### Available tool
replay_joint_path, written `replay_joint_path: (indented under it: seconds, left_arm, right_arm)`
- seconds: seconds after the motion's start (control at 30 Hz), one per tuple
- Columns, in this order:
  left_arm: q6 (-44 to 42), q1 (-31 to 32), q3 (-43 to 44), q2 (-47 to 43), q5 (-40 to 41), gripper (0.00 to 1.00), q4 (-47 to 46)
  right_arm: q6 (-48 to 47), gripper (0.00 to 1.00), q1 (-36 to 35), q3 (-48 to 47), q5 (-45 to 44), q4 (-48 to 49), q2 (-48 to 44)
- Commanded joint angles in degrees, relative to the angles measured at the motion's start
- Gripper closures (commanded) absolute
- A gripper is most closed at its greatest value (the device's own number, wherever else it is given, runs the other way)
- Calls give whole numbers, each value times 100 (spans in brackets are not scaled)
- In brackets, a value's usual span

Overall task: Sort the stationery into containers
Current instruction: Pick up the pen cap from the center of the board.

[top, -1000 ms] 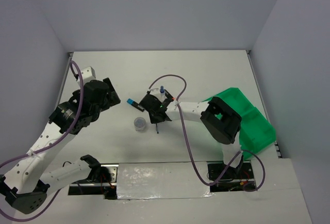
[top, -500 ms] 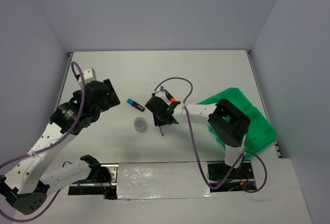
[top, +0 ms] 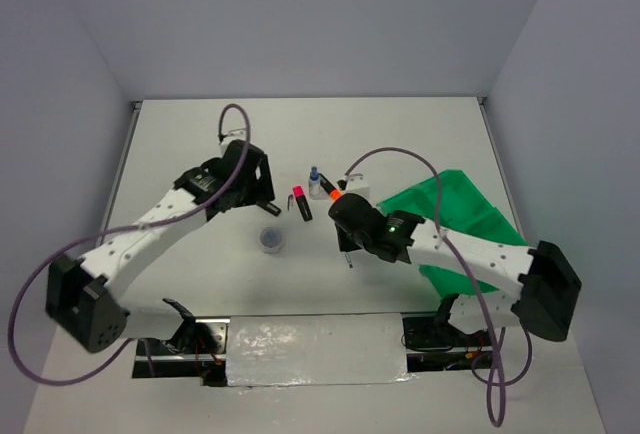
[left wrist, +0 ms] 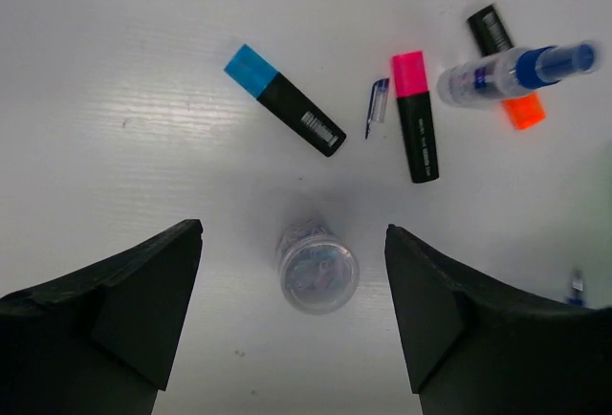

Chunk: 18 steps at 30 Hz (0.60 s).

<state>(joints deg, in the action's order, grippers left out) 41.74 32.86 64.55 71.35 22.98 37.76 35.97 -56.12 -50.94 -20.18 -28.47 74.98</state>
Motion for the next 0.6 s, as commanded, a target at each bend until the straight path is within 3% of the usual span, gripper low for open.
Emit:
replay_joint_path:
  seconds: [0.0,0.17,0.37,0.43,0.57]
  left_arm:
    - [-253,-25,398,946,-347,12,-269]
    - [-551,-25,838,2126,-505,17,-374]
    - [-956,-25,1217,2883,-813,24,-646]
    - [-1114,-25,1270,3007,-874,33,-769]
    - [-1238,-25,1542,3437,-830,35,-787]
  right_arm:
    - [33,100,-40,233,-363,-449,-694]
    - [-19,100,-31,453,-407,-677,-1380]
    - [-151,100,-31,655,-311,-660,-1679]
    - [-177,100,-31,725,-293,-608,-1706]
    - [-230,100,-22,769,-319,-581,-1689]
